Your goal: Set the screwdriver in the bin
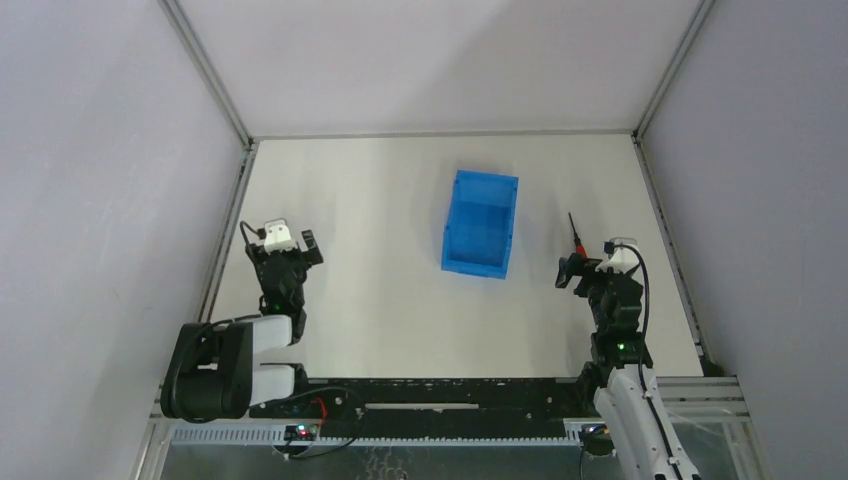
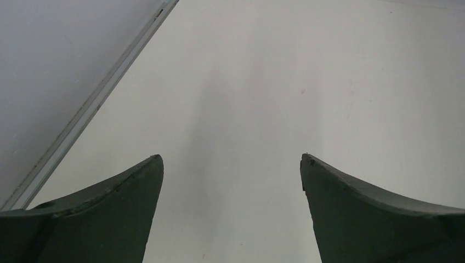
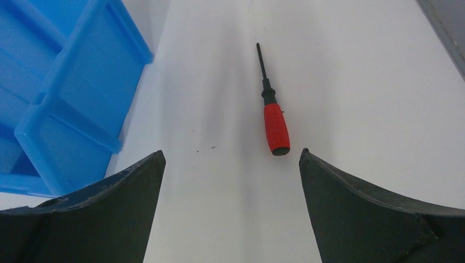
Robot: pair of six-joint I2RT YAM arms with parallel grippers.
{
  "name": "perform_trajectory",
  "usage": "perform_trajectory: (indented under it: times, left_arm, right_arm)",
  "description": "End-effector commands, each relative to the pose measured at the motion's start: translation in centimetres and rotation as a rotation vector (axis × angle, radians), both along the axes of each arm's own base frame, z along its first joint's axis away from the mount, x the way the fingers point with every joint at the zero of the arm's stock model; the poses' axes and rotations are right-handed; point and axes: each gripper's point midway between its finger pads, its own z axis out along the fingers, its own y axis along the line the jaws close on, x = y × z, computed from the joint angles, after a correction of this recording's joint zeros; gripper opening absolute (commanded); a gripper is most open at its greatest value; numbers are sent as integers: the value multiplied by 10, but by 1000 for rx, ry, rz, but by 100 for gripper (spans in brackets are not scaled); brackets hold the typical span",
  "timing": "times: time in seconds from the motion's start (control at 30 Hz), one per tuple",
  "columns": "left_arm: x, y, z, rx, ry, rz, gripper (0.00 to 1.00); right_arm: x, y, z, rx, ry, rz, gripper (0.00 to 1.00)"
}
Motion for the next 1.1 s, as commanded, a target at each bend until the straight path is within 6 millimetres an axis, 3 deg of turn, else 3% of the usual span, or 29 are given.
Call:
perform_trajectory:
  times: [0.0,0.17,0.3,0.33,0.4,0.5,0.7,0.83,1.0,1.07]
  left_arm:
    - [13,1,33,8,-107,-5,100]
    - [13,1,32,9,-105,-5,100]
    - [13,1,33,8,-107,-5,100]
    - [12,1,32,8,-105,-5,100]
    - [13,1,33,8,-107,-6,100]
    - [12,1,32,8,-106,-5,100]
    - [12,1,33,8,-107,-5,100]
    - [12,1,33,8,-107,-5,100]
    - [12,1,32,8,-106,-5,100]
    - [13,1,33,8,-107,-5,100]
  right_arm:
    - [7,-3,25,18,-62,-26,100]
    - [13,-11,54,17,-31,-76,100]
    - [27,-27,70,-21,200,-148,100]
    - [27,-28,55,-27,307,-153,100]
    - [37,-35,55,-38,433,-176,100]
    - [54,-42,34,-65,591,-169,100]
    - [82,-51,-11,-78,766,-141,98]
    - [89,-50,-47,-80,862,-99,92]
    - [85,-47,-92,-49,978,-72,76]
    - [85,-44,-100,-35,995,-58,60]
